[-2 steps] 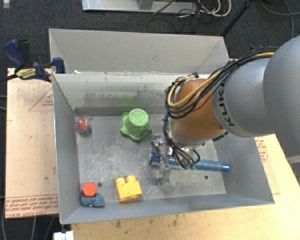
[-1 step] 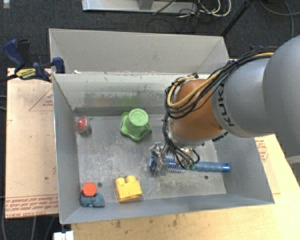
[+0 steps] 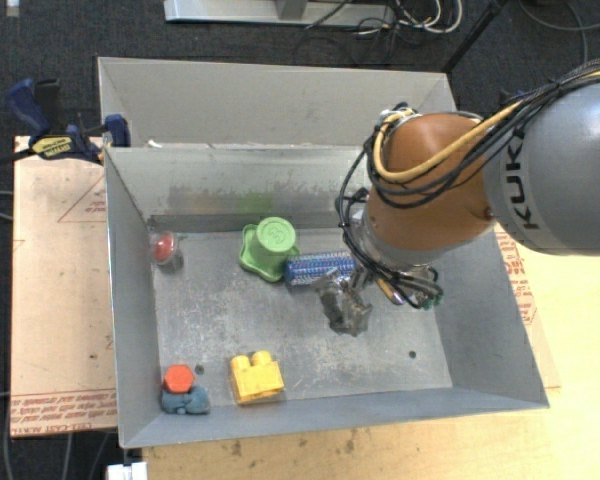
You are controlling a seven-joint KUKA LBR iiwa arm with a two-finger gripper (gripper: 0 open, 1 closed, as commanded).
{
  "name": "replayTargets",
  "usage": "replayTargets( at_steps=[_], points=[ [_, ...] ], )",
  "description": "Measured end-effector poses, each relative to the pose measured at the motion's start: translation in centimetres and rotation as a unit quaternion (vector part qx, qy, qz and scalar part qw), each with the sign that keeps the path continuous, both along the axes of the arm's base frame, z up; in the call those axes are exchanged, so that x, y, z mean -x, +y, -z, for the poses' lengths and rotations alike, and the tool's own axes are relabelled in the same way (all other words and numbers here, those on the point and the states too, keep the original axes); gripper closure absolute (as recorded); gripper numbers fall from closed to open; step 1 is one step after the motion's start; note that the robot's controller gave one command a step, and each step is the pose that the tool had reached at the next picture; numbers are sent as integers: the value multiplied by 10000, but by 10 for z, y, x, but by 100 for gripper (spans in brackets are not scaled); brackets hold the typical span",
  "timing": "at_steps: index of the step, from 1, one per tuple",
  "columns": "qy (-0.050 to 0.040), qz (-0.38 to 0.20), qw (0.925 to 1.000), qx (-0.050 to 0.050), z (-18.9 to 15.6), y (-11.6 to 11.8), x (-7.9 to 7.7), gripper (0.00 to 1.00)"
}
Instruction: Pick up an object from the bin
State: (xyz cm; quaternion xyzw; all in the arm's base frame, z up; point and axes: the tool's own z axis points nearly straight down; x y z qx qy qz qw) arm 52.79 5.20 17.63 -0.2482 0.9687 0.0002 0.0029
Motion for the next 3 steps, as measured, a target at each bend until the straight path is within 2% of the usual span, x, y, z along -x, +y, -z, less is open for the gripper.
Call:
replayTargets(
  at_steps=[1, 2, 3],
  points=[
    [15, 5, 10000, -2, 1, 0, 1, 0],
    [33, -322, 9995, -20, 96, 100, -39, 0],
    [-21, -1896, 9819, -1, 105, 126, 38, 0]
  ],
)
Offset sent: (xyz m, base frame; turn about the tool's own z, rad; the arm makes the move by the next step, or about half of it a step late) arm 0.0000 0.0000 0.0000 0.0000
